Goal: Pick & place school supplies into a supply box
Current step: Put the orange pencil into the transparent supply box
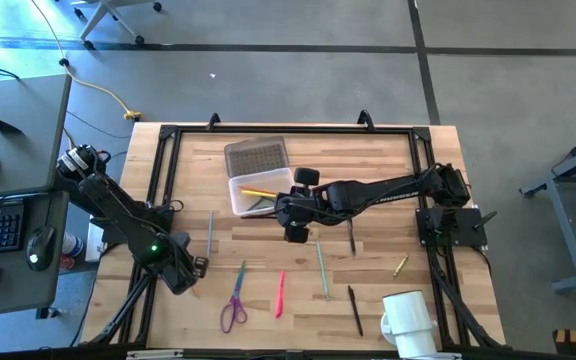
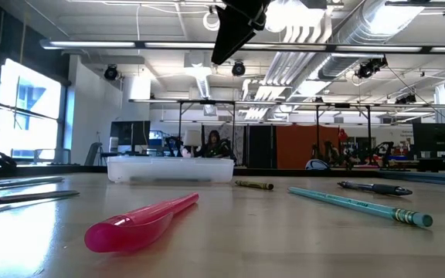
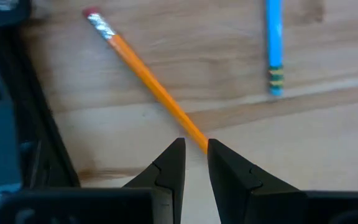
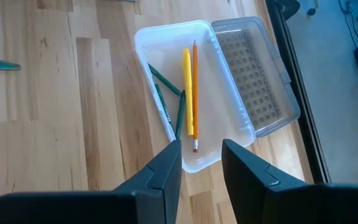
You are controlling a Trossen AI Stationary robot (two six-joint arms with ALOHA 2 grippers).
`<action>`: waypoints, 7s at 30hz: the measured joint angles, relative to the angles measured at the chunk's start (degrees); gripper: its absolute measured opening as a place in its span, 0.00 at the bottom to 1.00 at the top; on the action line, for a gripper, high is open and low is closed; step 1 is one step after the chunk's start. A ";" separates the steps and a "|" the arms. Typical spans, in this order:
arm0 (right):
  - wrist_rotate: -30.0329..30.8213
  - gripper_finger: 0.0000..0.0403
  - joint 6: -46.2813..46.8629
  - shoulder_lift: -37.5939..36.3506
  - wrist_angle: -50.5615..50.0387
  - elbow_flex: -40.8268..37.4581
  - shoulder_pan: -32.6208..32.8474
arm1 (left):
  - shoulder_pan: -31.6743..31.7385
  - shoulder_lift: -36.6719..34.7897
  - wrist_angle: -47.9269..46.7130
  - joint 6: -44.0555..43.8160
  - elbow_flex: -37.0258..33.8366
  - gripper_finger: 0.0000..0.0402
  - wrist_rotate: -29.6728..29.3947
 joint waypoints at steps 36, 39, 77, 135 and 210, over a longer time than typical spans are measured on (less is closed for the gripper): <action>0.24 0.25 -0.74 0.02 3.47 0.00 -2.83 | 0.07 3.30 8.60 -5.60 -3.60 0.26 -0.95; 0.24 0.25 -1.52 0.02 3.61 -0.03 -3.72 | 0.07 3.30 7.05 -5.32 -1.46 0.26 -2.09; -7.73 0.25 -12.13 0.11 19.32 -9.77 -7.21 | 5.01 3.30 5.59 -6.50 -4.40 0.26 0.66; -17.34 0.24 -10.16 0.02 15.53 -9.77 -4.18 | 4.96 2.47 2.12 2.80 -9.53 0.13 -19.99; -13.49 0.24 -9.57 0.02 16.04 -9.75 -3.45 | -18.73 29.64 -12.41 -9.69 6.47 0.28 -35.19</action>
